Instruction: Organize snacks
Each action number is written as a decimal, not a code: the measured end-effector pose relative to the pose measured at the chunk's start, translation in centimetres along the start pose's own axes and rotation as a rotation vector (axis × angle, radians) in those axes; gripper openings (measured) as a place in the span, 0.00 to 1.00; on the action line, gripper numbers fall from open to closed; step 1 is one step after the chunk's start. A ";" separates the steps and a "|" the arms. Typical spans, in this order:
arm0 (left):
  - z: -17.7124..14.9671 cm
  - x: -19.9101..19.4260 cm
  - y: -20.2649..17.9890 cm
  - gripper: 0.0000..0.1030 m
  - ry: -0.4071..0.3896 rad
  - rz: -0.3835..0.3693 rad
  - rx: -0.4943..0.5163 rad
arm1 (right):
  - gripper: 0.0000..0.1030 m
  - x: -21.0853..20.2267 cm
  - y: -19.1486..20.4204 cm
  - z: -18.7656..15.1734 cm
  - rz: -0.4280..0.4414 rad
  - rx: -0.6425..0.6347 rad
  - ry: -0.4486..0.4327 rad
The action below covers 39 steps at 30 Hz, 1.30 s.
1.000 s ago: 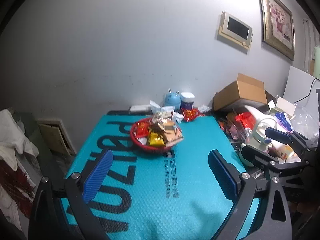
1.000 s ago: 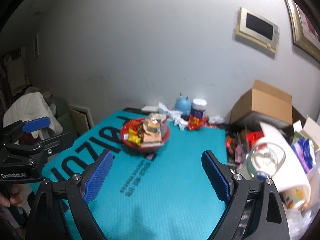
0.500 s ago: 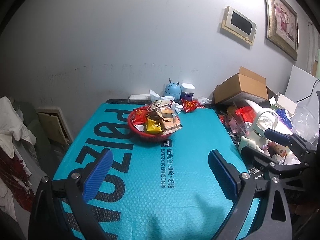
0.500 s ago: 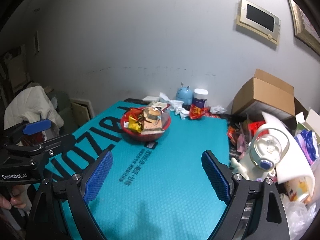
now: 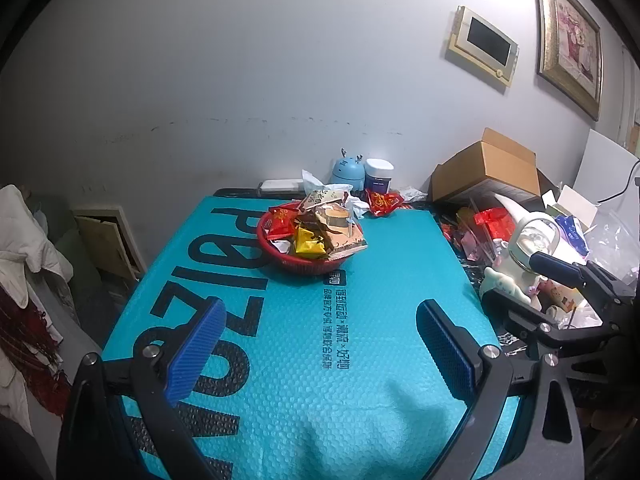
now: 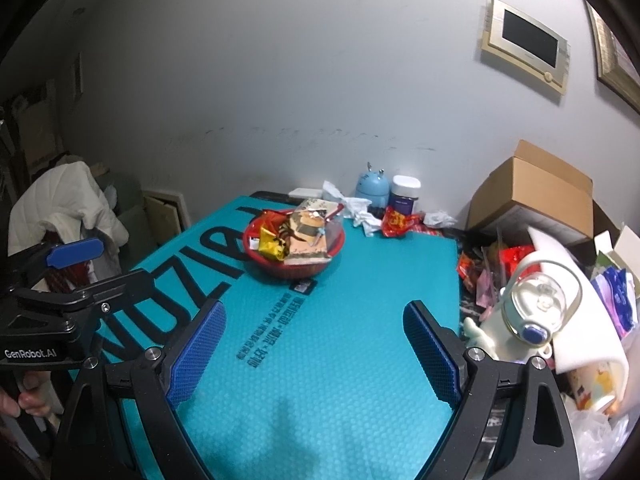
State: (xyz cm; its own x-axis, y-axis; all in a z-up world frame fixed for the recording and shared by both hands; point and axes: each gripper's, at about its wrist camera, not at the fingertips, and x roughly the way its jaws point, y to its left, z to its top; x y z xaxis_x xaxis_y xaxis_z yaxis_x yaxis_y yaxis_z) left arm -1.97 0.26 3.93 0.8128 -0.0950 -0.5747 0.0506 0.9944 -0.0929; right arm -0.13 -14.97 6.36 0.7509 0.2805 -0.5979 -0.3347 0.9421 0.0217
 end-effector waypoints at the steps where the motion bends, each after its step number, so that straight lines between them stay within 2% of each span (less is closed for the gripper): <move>1: 0.0 0.0 0.0 0.94 -0.001 -0.001 0.000 | 0.89 0.0 0.0 0.0 0.002 -0.002 0.000; 21: 0.9 -0.3 -0.2 0.94 -0.013 -0.020 0.015 | 0.89 0.5 -0.5 0.4 0.005 -0.001 -0.015; 39: 1.1 -0.7 -0.6 0.94 -0.015 -0.006 0.025 | 0.89 0.0 -0.9 0.1 -0.009 0.006 -0.011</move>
State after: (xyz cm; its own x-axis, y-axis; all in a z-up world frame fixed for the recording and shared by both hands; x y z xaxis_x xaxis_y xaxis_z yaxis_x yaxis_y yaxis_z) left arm -1.96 -0.20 5.29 0.8210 -0.1009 -0.5620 0.0699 0.9946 -0.0764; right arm 0.25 -15.84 6.44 0.7602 0.2736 -0.5892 -0.3240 0.9458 0.0212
